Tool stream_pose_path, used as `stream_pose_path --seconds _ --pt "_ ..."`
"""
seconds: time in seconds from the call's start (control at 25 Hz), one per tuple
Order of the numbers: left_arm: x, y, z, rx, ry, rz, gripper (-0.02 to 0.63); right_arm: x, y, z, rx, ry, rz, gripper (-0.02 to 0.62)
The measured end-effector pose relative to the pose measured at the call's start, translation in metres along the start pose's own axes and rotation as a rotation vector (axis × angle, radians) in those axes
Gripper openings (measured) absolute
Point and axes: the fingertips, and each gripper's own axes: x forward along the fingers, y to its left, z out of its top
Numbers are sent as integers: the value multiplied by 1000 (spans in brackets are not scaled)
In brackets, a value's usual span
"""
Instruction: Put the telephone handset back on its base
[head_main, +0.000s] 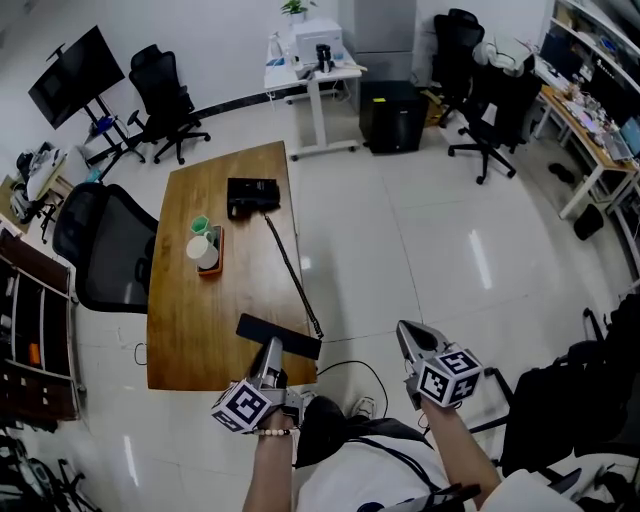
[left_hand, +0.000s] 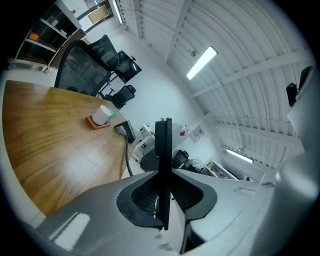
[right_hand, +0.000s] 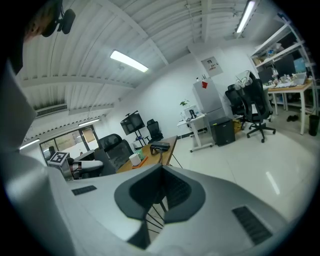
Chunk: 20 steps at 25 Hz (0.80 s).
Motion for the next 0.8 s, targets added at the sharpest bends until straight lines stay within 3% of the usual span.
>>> stream_pose_path --seconds 0.52,0.8 --pt "46 -6 -6 -1 -21 14 74 21 -41 11 21 -6 6 0" --pt "87 -5 5 -43 -65 9 74 58 -71 31 -2 17 20 0"
